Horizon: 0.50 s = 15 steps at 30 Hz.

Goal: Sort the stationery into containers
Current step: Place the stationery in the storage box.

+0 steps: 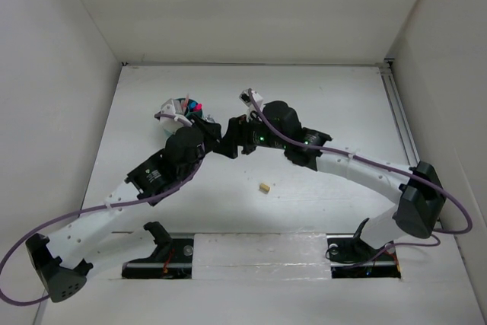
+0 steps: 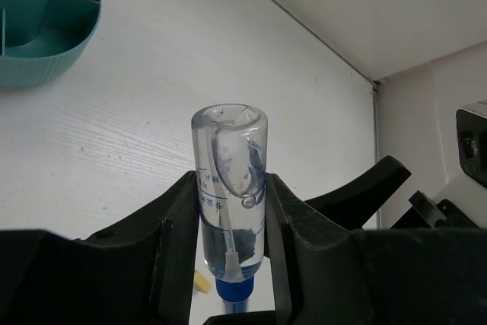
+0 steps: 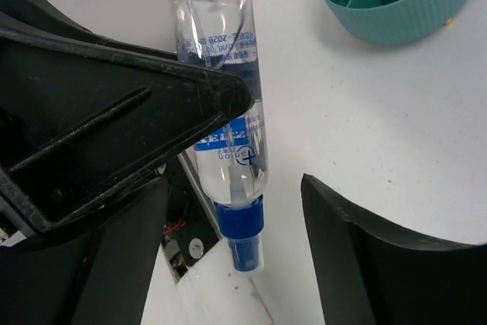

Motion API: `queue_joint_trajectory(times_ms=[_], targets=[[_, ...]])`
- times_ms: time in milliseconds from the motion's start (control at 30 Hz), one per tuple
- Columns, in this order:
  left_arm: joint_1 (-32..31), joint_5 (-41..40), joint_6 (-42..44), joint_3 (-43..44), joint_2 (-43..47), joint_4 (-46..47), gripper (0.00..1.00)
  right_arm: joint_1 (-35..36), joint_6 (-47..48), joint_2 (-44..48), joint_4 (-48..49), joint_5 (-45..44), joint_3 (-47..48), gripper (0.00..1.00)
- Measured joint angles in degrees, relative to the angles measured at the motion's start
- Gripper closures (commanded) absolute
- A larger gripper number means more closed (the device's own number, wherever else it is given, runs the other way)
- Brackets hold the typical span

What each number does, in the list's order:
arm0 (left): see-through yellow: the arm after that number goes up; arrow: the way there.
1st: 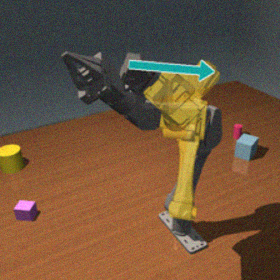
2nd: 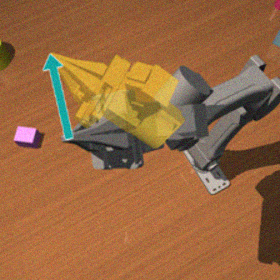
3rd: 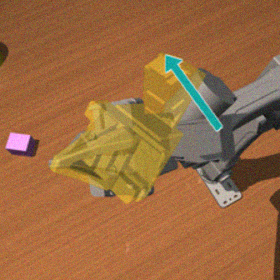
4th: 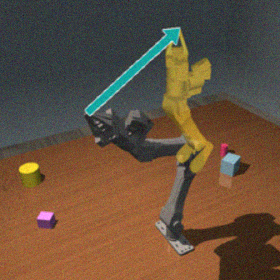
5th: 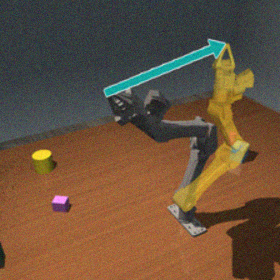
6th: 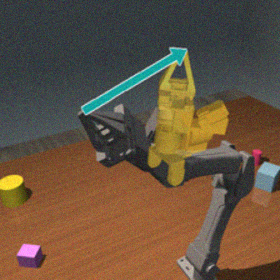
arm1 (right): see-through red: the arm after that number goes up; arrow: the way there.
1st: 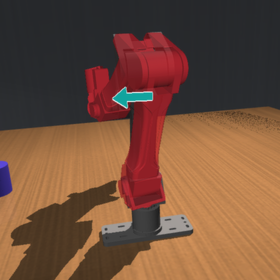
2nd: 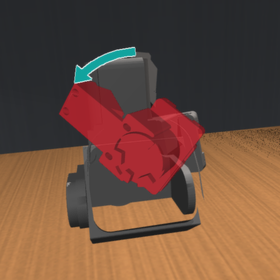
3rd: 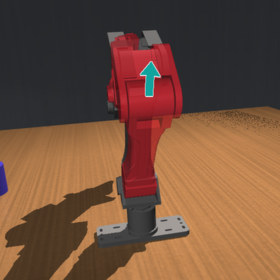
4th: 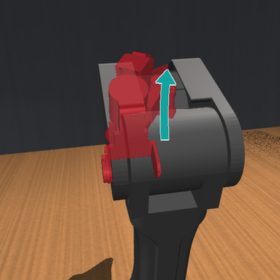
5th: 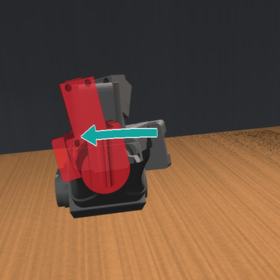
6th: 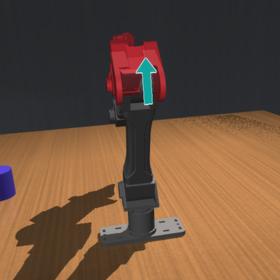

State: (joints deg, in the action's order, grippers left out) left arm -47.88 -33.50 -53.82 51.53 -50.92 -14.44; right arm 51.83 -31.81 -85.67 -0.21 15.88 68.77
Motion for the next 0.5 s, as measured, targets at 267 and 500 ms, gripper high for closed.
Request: queue_joint_trajectory(times_ms=[267, 500], targets=[[0.0, -4.8, -0.2, 1.6, -2.2, -2.4, 1.0, -0.7, 0.7, -0.3, 0.7, 0.1, -0.3, 0.11], [0.0, -7.9, -1.4, 7.1, -6.1, -6.9, 1.0, -1.9, 1.0, -0.3, 1.3, 0.2, -1.6, 0.17]])
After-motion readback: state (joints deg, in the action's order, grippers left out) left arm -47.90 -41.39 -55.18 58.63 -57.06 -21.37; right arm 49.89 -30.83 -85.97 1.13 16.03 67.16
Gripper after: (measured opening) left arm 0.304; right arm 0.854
